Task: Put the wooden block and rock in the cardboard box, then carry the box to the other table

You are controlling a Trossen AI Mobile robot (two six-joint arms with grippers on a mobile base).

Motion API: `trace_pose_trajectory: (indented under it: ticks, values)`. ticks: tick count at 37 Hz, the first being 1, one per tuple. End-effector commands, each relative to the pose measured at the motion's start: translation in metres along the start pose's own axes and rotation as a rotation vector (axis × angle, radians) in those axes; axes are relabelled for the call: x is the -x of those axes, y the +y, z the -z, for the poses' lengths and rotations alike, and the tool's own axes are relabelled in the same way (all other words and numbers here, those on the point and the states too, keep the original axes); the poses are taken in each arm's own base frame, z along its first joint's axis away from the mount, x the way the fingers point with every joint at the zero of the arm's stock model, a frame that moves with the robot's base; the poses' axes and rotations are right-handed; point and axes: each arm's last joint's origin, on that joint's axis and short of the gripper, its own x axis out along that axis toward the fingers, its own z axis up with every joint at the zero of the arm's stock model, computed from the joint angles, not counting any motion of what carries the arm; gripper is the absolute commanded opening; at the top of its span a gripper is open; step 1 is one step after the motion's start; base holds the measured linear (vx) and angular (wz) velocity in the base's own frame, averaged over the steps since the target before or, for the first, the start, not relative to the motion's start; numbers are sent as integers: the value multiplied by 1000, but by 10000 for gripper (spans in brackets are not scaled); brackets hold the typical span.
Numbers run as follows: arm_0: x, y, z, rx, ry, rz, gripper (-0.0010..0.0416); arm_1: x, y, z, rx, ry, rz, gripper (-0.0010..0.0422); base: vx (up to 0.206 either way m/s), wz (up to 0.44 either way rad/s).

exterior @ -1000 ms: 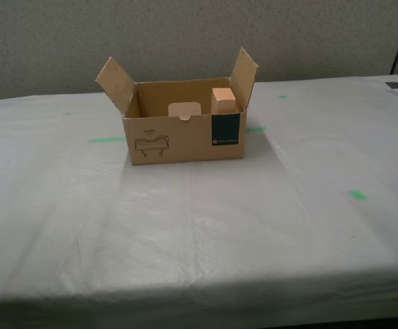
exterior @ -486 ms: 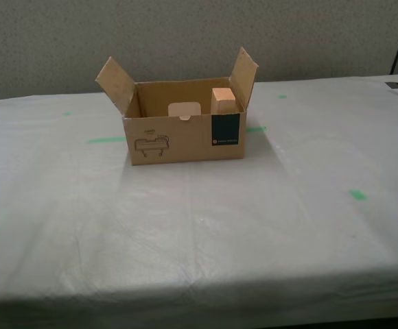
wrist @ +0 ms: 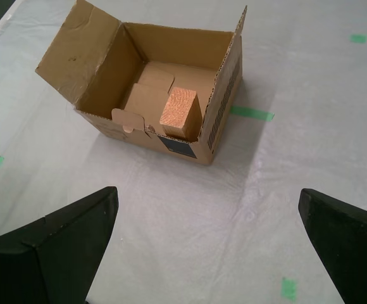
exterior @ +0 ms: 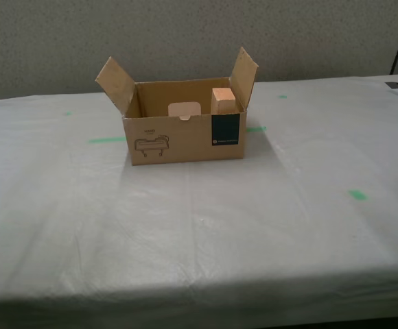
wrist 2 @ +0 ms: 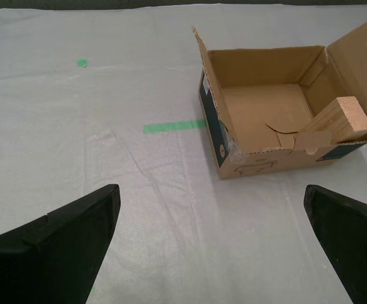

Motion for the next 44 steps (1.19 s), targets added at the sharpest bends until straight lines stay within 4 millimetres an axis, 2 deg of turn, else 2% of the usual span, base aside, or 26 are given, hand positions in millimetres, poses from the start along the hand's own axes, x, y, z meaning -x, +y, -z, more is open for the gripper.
trace_pose_trajectory:
  ticks: [1, 44]
  values:
    - [0, 0, 0, -1, -2, 4, 399, 0, 0, 0, 2, -2, -1, 398, 0, 0]
    - [0, 0, 0, -1, -2, 4, 398, 0, 0, 0, 2, -2, -1, 398, 0, 0]
